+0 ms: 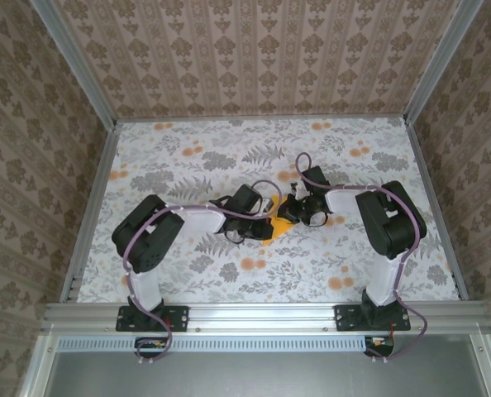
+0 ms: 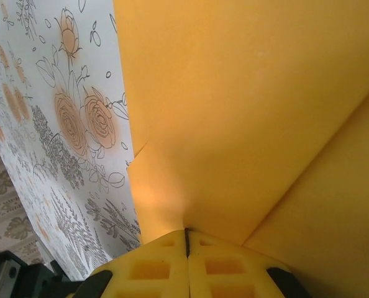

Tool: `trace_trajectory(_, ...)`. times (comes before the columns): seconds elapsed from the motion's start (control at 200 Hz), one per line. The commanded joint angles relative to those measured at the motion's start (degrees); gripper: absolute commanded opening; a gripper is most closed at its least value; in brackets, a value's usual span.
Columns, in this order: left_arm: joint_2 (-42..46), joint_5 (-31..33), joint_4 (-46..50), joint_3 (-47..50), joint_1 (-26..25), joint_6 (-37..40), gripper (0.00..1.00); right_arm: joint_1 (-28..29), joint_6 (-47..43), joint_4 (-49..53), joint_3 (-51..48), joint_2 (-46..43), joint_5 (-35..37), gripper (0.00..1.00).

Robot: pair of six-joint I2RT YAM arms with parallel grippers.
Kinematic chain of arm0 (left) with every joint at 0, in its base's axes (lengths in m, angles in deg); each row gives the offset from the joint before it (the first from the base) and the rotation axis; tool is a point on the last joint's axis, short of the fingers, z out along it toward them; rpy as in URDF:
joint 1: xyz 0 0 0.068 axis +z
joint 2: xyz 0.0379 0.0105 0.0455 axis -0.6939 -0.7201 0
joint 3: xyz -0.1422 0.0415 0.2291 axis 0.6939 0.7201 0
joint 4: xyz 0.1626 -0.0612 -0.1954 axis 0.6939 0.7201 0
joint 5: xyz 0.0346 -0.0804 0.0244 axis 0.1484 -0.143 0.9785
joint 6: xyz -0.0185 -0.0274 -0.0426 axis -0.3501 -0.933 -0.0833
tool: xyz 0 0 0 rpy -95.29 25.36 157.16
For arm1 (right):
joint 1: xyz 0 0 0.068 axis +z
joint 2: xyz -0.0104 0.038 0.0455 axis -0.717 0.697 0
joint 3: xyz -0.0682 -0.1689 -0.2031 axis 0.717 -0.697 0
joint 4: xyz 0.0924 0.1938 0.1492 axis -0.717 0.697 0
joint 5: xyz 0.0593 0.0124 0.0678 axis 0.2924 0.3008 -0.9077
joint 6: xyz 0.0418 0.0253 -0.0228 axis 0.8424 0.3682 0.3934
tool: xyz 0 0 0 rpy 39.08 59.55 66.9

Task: Fold a paper plane with a square sheet of paper (pick it up from the middle)
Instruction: Fourth fold the wing at the center of the table.

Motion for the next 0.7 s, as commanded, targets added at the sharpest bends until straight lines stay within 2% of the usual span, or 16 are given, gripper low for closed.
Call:
trace_trajectory(0.0, 2.02, -1.82, 6.61, 4.27, -1.56, 1.43, 0.00, -0.42, -0.06, 7.65, -2.21, 5.42, 10.02, 0.06)
trace_trajectory(0.245, 4.68, -1.56, 6.12, 9.33, -1.98, 1.07, 0.00, -0.63, 0.03, 7.75, -2.41, 5.48, 10.16, 0.06)
trace_trajectory(0.465, 9.65, -2.19, 2.12, 9.28, -1.47, -0.34, 0.00, -0.63, 0.03, 7.56, -2.66, 5.01, 10.13, 0.06)
trace_trajectory(0.59, 13.02, 0.56, -2.17, 8.26, -0.76, -2.10, 0.00, -0.56, 0.20, 7.18, -2.57, 4.77, 9.69, 0.06)
trace_trajectory(0.695, 11.64, 3.68, -4.07, 6.37, -0.40, -3.20, 0.00, -0.55, 0.38, 6.46, -2.65, 4.60, 9.11, 0.06)
